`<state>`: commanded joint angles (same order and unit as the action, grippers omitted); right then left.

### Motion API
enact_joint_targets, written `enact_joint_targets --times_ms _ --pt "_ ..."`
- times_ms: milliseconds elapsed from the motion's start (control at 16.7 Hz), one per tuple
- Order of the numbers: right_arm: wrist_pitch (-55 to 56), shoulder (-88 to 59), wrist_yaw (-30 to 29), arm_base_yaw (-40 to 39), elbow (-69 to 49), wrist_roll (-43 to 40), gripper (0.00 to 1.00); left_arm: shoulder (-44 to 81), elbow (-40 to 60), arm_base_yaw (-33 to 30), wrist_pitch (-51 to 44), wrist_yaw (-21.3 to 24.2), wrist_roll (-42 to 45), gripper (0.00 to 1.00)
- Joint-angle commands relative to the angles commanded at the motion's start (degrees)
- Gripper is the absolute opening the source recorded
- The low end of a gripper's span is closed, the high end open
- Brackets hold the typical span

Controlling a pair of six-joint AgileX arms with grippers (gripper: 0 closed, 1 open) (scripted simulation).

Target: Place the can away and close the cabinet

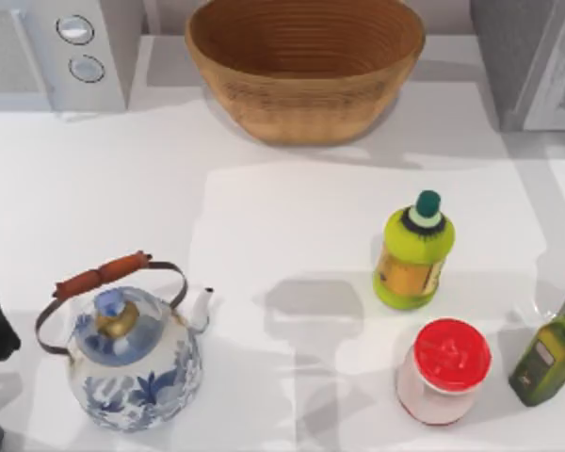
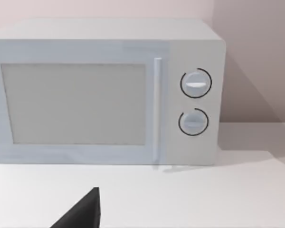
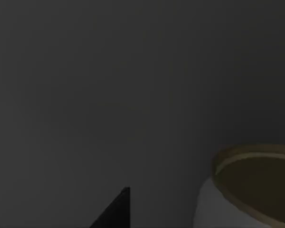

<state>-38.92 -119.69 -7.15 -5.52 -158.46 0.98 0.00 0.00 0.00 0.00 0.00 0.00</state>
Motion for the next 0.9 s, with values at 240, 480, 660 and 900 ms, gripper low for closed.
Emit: enact_joint_targets --times_ms 240,480,660,900 --pt "0.0 0.0 0.0 0.0 0.0 0.0 1.0 0.0 0.0 0.0 0.0 0.0 0.0 1.0" --pt "0.0 0.0 0.0 -0.1 0.0 0.0 1.0 0.0 0.0 0.0 0.0 0.0 0.0 1.0" --pt "0.8 1.6 0.3 -0.1 1.7 -0.2 1.0 0.0 0.0 0.0 0.0 0.0 0.0 1.0" --pt "4.9 11.4 2.0 0.4 12.3 -1.3 1.0 0.0 0.0 0.0 0.0 0.0 0.0 1.0"
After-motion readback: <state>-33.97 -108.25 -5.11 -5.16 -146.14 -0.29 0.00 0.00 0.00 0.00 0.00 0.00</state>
